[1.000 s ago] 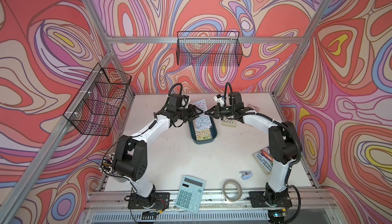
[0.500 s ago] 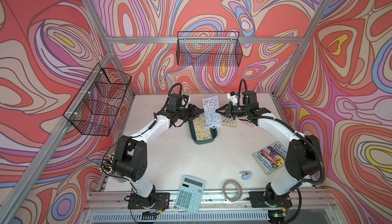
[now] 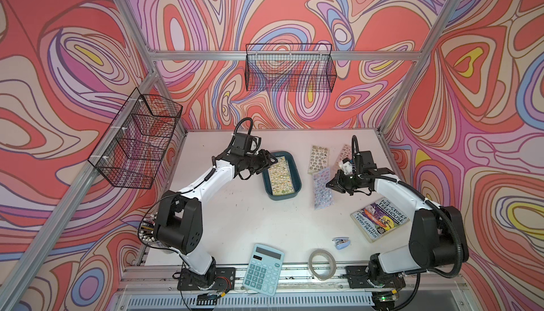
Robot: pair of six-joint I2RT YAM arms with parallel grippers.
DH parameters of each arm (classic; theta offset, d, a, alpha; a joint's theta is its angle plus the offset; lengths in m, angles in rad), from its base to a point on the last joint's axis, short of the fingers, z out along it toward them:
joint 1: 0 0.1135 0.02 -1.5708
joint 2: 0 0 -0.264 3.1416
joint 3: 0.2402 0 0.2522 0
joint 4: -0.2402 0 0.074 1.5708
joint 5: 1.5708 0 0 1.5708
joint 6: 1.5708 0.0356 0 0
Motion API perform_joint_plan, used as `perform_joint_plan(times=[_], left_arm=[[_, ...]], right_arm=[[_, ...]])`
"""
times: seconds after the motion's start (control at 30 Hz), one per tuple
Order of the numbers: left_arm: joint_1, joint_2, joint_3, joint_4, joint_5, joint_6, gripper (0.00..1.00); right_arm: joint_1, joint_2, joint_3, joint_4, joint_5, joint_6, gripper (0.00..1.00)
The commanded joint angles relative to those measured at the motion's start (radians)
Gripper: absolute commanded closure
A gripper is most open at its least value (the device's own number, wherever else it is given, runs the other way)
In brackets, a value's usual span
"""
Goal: Take the stickers out of the storage box
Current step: Place the sticker at the center of the board.
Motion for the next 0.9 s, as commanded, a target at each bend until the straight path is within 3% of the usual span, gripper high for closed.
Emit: perform_joint_plan(times=[0.0, 0.2, 0.33, 0.6, 0.67, 0.77, 0.8, 0.83, 0.87], left_arm=[[0.005, -0.023, -0.006, -0.039, -0.023, 0.022, 0.47], [0.005, -0.004, 0.009, -0.066, -0.053, 0.038, 0.44], [0.005, -0.003, 0.015, -0.103, -0.107, 0.053, 0.43], [0.005, 0.007, 0.017, -0.109, -0.112, 0.055, 0.41], [0.005, 0.007, 0.020, -0.114, -0.116, 0.059, 0.41], [0.004, 0.009, 0.037, -0.173, -0.175, 0.084, 0.39], [0.005, 0.012, 0.045, -0.205, -0.211, 0.096, 0.39], [0.005, 0.018, 0.053, -0.238, -0.244, 0.109, 0.39], [0.005, 0.024, 0.059, -0.263, -0.268, 0.117, 0.39]], right_arm=[[-0.002, 0.030, -0.048, 0.043, 0.019, 0.004, 1.00], [-0.002, 0.072, -0.106, 0.088, 0.061, 0.015, 0.99], [-0.002, 0.081, -0.127, 0.079, 0.121, 0.011, 0.74], [-0.003, 0.061, -0.074, 0.026, 0.223, 0.003, 0.62], [-0.003, 0.054, -0.032, -0.018, 0.281, -0.015, 0.52], [-0.002, 0.036, 0.065, -0.089, 0.389, -0.051, 0.47], [0.004, 0.029, 0.106, -0.100, 0.400, -0.056, 0.40], [0.023, 0.026, 0.153, -0.107, 0.416, -0.060, 0.33], [0.066, 0.026, 0.201, -0.115, 0.457, -0.065, 0.32]])
